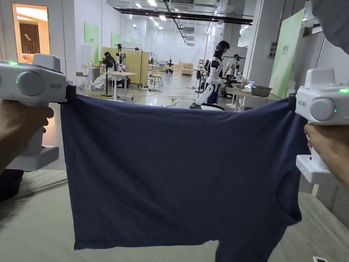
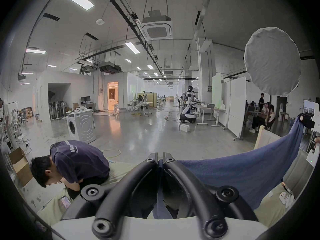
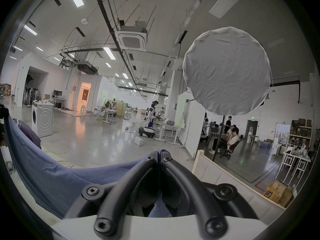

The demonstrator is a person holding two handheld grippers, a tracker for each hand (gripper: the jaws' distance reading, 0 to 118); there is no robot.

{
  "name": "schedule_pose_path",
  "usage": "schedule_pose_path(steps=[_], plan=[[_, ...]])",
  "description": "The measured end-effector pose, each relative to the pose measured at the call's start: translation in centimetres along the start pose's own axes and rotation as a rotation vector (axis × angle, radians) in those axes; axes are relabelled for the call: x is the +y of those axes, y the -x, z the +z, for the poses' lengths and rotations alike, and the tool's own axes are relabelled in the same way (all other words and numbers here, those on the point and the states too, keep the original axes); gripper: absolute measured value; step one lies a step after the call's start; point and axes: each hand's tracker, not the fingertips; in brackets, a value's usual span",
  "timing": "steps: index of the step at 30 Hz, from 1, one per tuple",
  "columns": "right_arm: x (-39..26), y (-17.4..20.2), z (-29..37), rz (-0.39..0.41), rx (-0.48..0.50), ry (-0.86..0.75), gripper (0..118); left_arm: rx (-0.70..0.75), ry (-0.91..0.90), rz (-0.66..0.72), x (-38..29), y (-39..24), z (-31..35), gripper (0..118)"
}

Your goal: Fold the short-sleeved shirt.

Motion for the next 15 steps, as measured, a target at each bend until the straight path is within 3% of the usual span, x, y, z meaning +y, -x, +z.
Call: schedule_pose_path(steps=[2,3,12,15], plan=[[-0.8,-0.3,-0.5,0.005,-0.005,-0.01,3,0.01,-0.014,-0.018,0.3,0.0,-0.4,5],[1.0,0.9,0.0,0.049,-0.062,-0.077,3,0.007,-0.015,-0.023,0.4,0.1,-0.4,4],[-4.5,2.2,1.7,0.036,-0.012,-0.009,3,-0.01,0.005,-0.022,-2.1,0.2,0.7,5],[-6.7,2.4,4.2,0.044,0.001,-0.004,3,-0.028,0.038,-0.022,-7.4,-0.3,3.2,4]])
